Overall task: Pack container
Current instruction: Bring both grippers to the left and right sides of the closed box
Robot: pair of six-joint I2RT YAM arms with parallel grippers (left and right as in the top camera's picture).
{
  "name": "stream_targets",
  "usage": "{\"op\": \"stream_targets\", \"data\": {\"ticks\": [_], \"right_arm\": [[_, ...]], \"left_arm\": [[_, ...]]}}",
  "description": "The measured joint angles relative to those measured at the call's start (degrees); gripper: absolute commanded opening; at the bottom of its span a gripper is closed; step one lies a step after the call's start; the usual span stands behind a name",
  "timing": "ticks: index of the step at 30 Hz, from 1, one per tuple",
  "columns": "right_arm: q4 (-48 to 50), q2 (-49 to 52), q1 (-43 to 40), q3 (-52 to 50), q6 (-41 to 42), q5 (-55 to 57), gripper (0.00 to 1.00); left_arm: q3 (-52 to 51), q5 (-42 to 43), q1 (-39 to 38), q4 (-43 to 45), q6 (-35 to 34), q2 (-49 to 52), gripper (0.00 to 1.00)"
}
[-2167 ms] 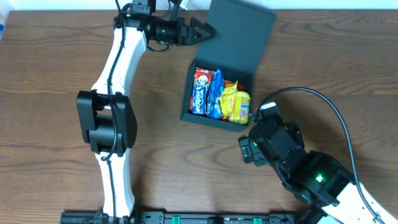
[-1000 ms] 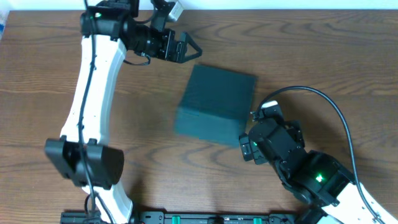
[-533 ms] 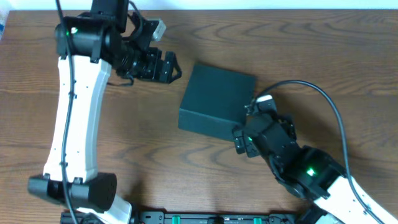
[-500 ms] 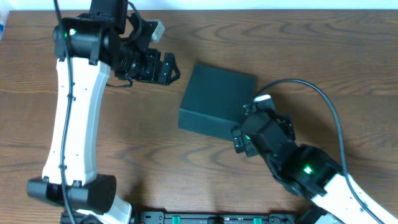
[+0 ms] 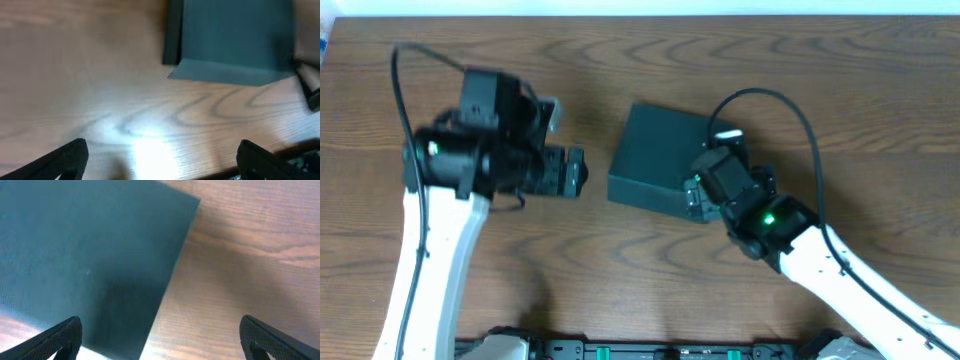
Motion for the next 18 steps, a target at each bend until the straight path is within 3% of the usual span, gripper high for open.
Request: {"op": "stream_targets", "data": {"ticks": [7, 18], "right_arm": [[2.6, 0.4, -3.0, 0.0, 0.4, -5.1, 0.99], [1.9, 5.0, -3.0, 0.0, 1.0, -9.0, 0.99]], "left_arm": [[-12.9, -0.8, -0.1, 2.8, -1.9, -6.9, 0.96], [-18.8, -0.8, -1.7, 7.3, -5.6, -7.4, 0.96]]}}
